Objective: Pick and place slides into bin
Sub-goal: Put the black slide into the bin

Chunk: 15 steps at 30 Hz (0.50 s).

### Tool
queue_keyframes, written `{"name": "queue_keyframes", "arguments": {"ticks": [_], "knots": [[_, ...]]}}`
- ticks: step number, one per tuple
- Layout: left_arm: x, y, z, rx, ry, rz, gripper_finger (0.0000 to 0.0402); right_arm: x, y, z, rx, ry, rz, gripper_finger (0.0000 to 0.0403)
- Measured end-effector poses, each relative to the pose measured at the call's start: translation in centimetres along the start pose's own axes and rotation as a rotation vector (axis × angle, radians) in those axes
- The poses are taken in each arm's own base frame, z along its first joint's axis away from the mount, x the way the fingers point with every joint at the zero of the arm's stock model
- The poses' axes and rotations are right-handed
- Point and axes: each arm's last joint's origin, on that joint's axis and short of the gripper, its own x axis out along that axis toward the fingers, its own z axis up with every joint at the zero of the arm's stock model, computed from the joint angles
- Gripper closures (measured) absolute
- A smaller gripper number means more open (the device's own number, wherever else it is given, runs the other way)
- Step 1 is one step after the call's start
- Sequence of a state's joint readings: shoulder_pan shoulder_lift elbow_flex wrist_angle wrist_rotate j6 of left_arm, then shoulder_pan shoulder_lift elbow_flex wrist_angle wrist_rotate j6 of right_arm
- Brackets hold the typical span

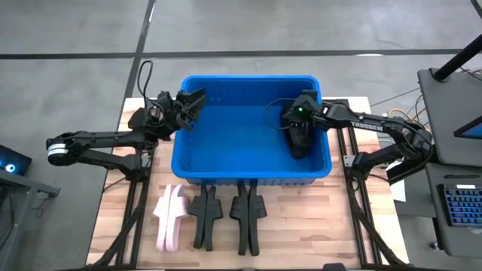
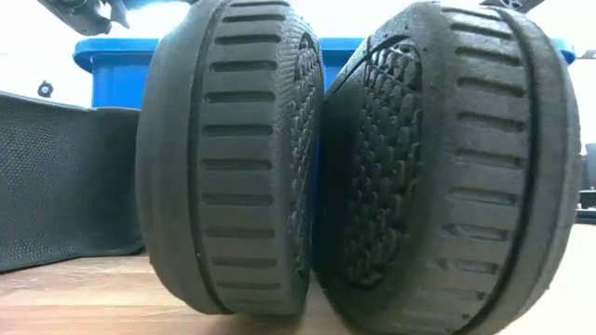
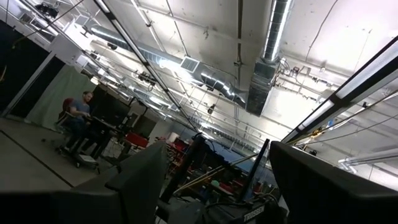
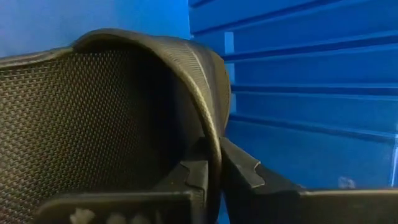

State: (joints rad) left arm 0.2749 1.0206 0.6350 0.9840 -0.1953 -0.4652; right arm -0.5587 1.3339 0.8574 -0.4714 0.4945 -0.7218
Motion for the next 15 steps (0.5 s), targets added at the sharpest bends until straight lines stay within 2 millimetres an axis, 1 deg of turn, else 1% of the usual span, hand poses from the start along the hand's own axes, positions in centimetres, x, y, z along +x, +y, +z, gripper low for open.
{"name": "queue_keyframes", "arguments": {"ticks": [3, 11, 15], "knots": [[0.01, -0.02, 0.02, 0.000, -0.001, -0.001, 0.0132, -0.21, -0.02, -0.13, -0.002, -0.001, 0.005, 0.0359], [0.01, -0.01, 0.02, 0.001, -0.001, -0.001, 0.0132, -0.35, 0.34, -0.66, -0.037, 0.043, 0.040, 0.0277], [0.00, 0.00, -0.01, 0.001, 0.001, 0.000, 0.0132, -0.54, 0.34, -0.80, -0.022, 0.066, 0.062, 0.0243]]}}
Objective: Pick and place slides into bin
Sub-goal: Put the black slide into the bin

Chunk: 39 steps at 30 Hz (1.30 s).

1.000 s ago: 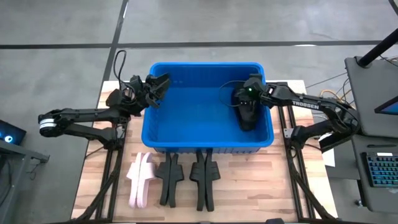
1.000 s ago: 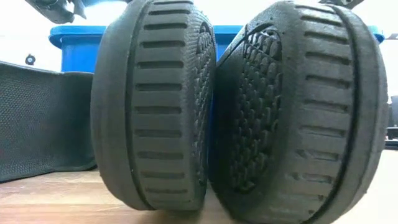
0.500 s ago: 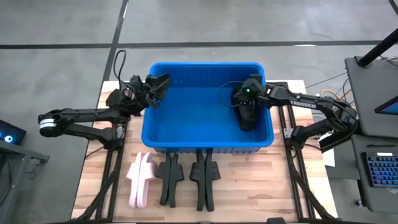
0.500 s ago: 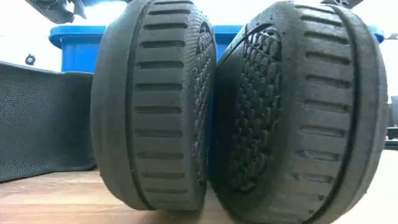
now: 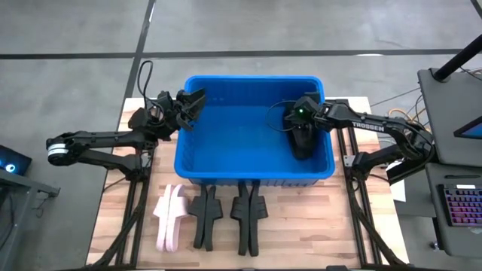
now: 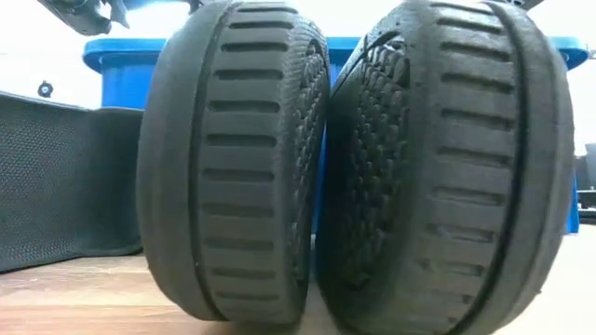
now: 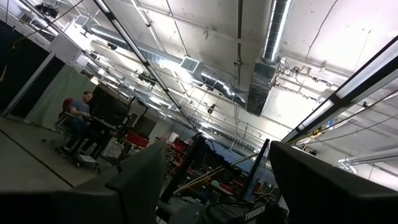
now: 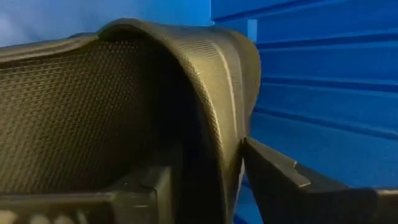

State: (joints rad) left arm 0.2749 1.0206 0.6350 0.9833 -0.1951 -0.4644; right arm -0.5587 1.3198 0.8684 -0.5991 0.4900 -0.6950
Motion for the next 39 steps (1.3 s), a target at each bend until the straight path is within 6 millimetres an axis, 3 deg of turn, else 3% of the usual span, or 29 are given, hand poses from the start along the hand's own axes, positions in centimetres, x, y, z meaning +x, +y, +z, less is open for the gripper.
{"name": "queue_keyframes", "arguments": {"ticks": [6, 15, 21, 25, 30, 39], "knots": [[0.0, 0.0, -0.1, 0.001, 0.006, 0.003, 0.0132, -1.4, -1.1, 0.3, 0.016, 0.037, 0.048, 0.0218], [0.0, 0.0, 0.0, 0.001, 0.005, 0.002, 0.0132, -4.9, -3.5, 1.0, 0.063, -0.044, 0.214, 0.0215], [0.0, 0.0, -0.1, 0.001, 0.007, 0.000, 0.0132, -7.5, -5.9, 2.0, 0.358, -0.124, 0.209, 0.0222], [0.0, 0.0, -0.1, 0.002, 0.011, -0.001, 0.0132, -9.7, -7.4, 2.6, 0.533, -0.274, 0.277, 0.0229], [0.0, 0.2, -0.5, 0.009, 0.050, 0.017, 0.0132, -13.2, -8.1, 3.6, 0.622, -0.614, 0.408, 0.0236], [-0.1, -0.1, -0.6, -0.075, 0.097, -0.056, 0.0132, -19.7, -6.5, 3.8, 0.605, -0.996, 0.459, 0.0250]]}}
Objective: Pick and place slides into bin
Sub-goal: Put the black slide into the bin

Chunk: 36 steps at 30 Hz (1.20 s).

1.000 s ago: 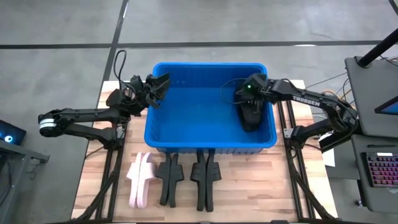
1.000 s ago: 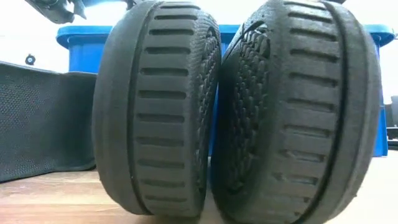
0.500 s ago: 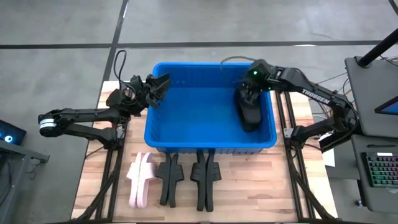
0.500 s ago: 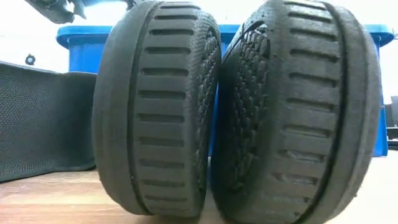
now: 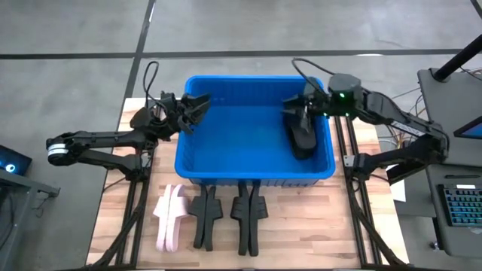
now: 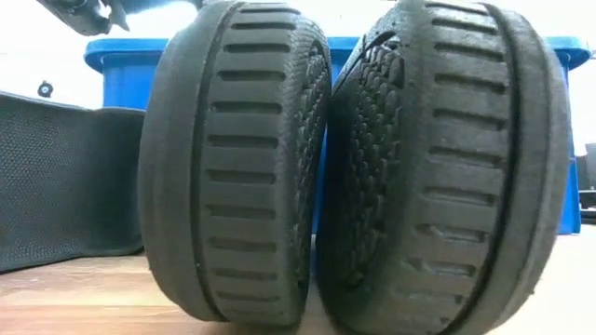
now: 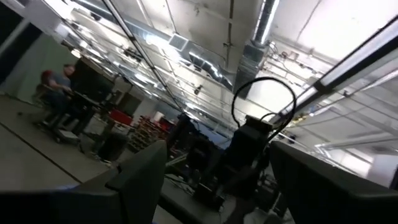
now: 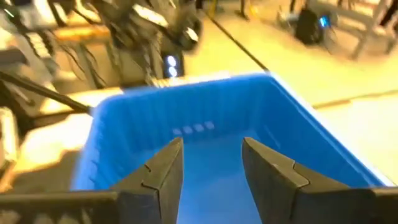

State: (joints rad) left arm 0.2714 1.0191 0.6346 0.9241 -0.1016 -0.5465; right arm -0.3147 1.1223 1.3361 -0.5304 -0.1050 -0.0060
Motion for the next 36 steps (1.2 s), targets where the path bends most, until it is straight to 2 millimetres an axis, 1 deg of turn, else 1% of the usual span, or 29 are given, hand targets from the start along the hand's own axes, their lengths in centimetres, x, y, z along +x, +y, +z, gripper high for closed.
{"name": "queue_keyframes", "arguments": {"ticks": [4, 7, 11, 14, 18, 20, 22, 24, 26, 28, 30, 32, 36], "knots": [[0.0, -0.2, -0.1, -0.004, 0.013, -0.020, 0.0132, -0.8, 2.2, 0.7, -0.015, -0.117, 0.062, 0.0256], [0.0, -0.4, -0.3, -0.008, 0.038, -0.058, 0.0132, -0.9, 3.8, 1.1, -0.034, -0.235, 0.120, 0.0259], [0.1, -1.0, -0.4, -0.017, 0.065, -0.120, 0.0132, -0.8, 5.9, 1.8, -0.067, -0.453, 0.210, 0.0258], [0.1, -1.0, -0.4, -0.045, 0.069, -0.117, 0.0132, -0.1, 6.7, 1.8, -0.080, -0.543, 0.240, 0.0257], [0.0, -0.9, -0.6, -0.117, 0.081, -0.103, 0.0132, 1.8, 7.3, 0.9, -0.043, -0.513, 0.262, 0.0257], [0.0, -0.7, -0.9, -0.154, 0.109, -0.084, 0.0132, 2.6, 7.6, 0.6, 0.023, -0.482, 0.286, 0.0257], [-0.1, -0.7, -1.1, -0.194, 0.141, -0.084, 0.0132, 3.1, 8.1, 0.4, 0.092, -0.459, 0.315, 0.0257], [-0.2, -0.8, -1.1, -0.219, 0.165, -0.120, 0.0132, 3.3, 8.8, 0.5, 0.135, -0.446, 0.352, 0.0257], [-0.2, -0.9, -1.1, -0.225, 0.188, -0.154, 0.0132, 3.2, 9.8, 0.9, 0.152, -0.450, 0.347, 0.0257], [-0.2, -1.0, -1.1, -0.242, 0.206, -0.173, 0.0132, 2.6, 10.9, 1.3, 0.176, -0.454, 0.242, 0.0257], [-0.3, -1.1, -1.1, -0.279, 0.217, -0.187, 0.0132, 2.1, 12.1, 1.5, 0.148, -0.432, 0.119, 0.0257], [-0.3, -1.1, -1.1, -0.283, 0.234, -0.206, 0.0132, 1.2, 13.5, 1.6, 0.104, -0.392, 0.051, 0.0257], [-0.4, -1.1, -1.3, -0.279, 0.273, -0.226, 0.0132, -0.5, 15.8, 2.0, 0.122, -0.359, 0.053, 0.0259]]}}
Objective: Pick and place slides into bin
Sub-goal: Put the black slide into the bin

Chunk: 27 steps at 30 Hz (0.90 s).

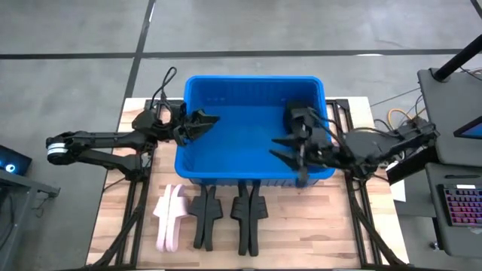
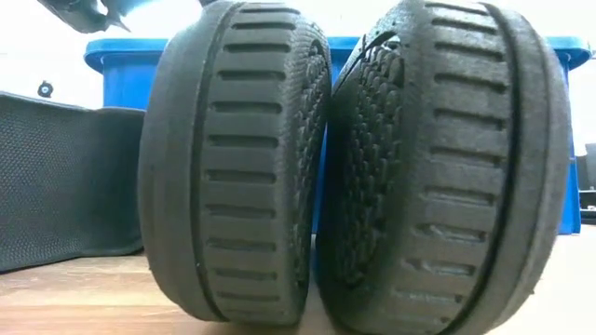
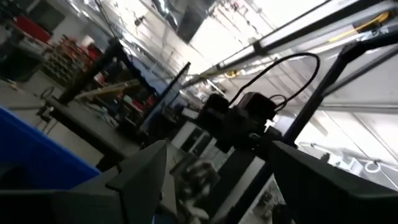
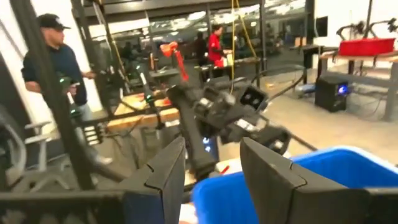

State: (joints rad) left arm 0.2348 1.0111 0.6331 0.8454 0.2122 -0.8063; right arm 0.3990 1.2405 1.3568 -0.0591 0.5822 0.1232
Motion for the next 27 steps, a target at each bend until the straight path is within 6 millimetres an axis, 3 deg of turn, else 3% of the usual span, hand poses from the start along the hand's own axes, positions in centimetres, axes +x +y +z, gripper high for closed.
{"name": "queue_keyframes", "arguments": {"ticks": [8, 16, 23, 27], "knots": [[0.0, 0.2, -0.2, -0.006, 0.032, 0.007, 0.0132, -1.3, 4.1, -1.7, 0.028, 0.052, -0.011, 0.0260], [0.0, 0.1, -0.3, -0.007, 0.068, -0.028, 0.0132, -0.6, 7.7, -6.6, -0.077, 0.222, 0.034, 0.0264], [0.0, 0.1, -0.4, -0.007, 0.070, -0.024, 0.0132, 0.0, 10.0, -10.0, 0.000, 0.306, 0.041, 0.0266], [0.0, 0.4, -0.6, -0.015, 0.096, -0.002, 0.0132, 0.0, 10.9, -11.5, 0.045, 0.348, 0.035, 0.0249]]}}
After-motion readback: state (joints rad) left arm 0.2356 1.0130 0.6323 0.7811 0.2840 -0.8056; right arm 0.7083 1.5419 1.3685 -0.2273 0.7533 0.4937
